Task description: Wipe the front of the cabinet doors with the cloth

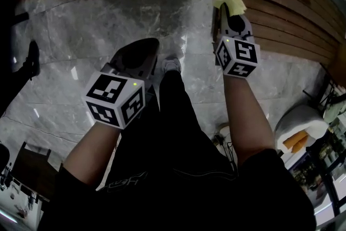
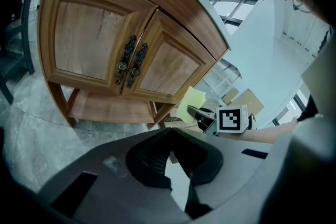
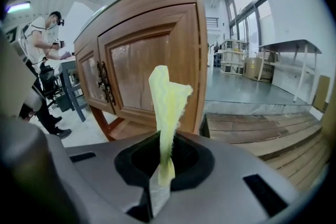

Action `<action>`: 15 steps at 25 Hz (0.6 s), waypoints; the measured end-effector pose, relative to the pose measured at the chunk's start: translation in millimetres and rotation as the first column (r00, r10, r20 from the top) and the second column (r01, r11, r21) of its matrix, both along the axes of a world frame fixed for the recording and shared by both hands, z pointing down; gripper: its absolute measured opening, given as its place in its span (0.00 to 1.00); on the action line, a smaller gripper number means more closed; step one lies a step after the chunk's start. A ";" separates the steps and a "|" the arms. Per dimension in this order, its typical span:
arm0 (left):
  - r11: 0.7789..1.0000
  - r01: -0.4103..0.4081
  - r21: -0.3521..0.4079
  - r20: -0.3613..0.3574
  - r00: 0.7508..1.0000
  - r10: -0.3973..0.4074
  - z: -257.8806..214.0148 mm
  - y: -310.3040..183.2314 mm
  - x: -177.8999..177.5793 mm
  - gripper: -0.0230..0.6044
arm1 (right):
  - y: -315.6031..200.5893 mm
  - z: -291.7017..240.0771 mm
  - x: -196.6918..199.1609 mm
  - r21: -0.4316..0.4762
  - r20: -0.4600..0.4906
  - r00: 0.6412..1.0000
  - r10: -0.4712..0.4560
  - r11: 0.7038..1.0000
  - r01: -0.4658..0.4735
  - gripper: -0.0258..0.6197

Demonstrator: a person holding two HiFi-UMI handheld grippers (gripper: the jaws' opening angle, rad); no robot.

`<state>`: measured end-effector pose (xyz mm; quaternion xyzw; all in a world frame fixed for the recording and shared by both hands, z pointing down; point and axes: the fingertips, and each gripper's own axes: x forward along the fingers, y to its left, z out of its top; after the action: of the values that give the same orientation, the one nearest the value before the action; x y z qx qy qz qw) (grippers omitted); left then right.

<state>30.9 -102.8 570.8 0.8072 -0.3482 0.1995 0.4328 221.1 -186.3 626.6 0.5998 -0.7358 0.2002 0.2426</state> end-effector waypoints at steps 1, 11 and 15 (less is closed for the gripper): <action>1.000 0.008 0.000 0.001 1.000 -0.008 0.7 -0.2 -5.6 0.05 | 1.1 1.9 -10.3 -0.006 -0.001 1.000 -0.025 1.000 0.025 0.10; 0.992 0.126 -0.024 0.020 0.992 -0.126 14.6 6.3 -70.7 0.05 | -4.4 14.4 -114.6 -0.034 0.025 0.970 -0.241 0.970 0.242 0.10; 0.985 0.169 -0.027 0.025 0.985 -0.169 16.8 7.6 -101.0 0.05 | -11.0 20.1 -147.9 -0.040 0.024 0.956 -0.294 0.955 0.295 0.10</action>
<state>-70.1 -95.2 587.6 0.7661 -0.4174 0.1761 0.4559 73.2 -197.3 646.7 0.4763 -0.8145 0.1832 0.2760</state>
